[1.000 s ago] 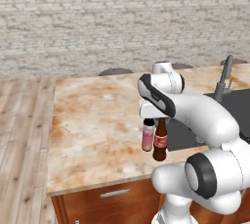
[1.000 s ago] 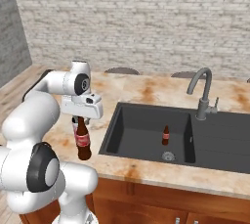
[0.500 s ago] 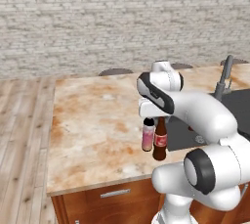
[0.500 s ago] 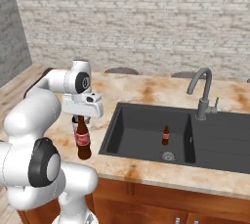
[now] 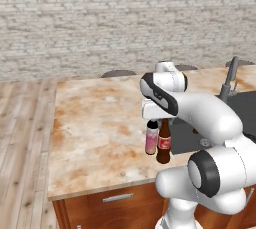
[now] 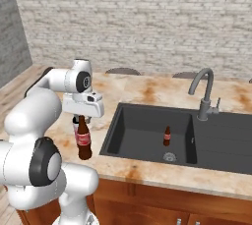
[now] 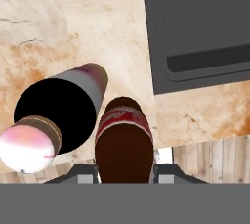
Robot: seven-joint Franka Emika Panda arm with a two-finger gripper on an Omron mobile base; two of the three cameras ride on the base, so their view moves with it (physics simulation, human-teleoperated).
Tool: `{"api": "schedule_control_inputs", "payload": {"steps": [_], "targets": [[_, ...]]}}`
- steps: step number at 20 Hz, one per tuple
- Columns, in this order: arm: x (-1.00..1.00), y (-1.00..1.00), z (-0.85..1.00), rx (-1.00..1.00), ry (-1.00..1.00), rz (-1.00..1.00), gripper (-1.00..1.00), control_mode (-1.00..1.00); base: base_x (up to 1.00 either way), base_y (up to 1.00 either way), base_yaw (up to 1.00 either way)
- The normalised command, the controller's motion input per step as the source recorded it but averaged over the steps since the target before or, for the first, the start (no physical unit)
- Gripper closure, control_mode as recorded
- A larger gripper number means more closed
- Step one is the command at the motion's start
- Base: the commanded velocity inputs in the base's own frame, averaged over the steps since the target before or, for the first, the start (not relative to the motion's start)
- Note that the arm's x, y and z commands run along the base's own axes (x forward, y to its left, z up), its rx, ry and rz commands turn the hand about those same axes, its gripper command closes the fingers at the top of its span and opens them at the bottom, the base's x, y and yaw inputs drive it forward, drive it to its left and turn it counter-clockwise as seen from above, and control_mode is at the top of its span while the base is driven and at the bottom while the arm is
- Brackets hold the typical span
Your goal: Place the large bottle from the dining counter next to the other large bottle outside the sink, and place the small bottle from the dining counter next to the other small bottle inside the sink.
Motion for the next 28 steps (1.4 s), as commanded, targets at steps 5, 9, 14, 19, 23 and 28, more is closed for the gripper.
{"api": "schedule_control_inputs", "payload": {"steps": [5, 9, 14, 19, 23, 28], "targets": [[0.0, 0.0, 0.0, 0.0, 0.0, 0.0, -1.0, -1.0, 0.0, 0.0, 0.0], [0.0, 0.0, 0.0, 0.0, 0.0, 0.0, -1.0, -1.0, 0.0, 0.0, 0.0], [0.0, 0.0, 0.0, 0.0, 0.0, 0.0, -1.0, -1.0, 0.0, 0.0, 0.0], [0.06, 0.0, 0.0, 0.0, 0.0, 0.0, -1.0, -1.0, 0.0, 0.0, 0.0], [0.12, -0.01, 0.26, 0.0, 0.05, -0.01, -1.0, -1.0, 0.0, 0.0, 0.0], [-0.1, -0.18, 0.57, 0.0, 0.01, 0.0, -1.0, -1.0, 0.0, 0.0, 0.0]]}}
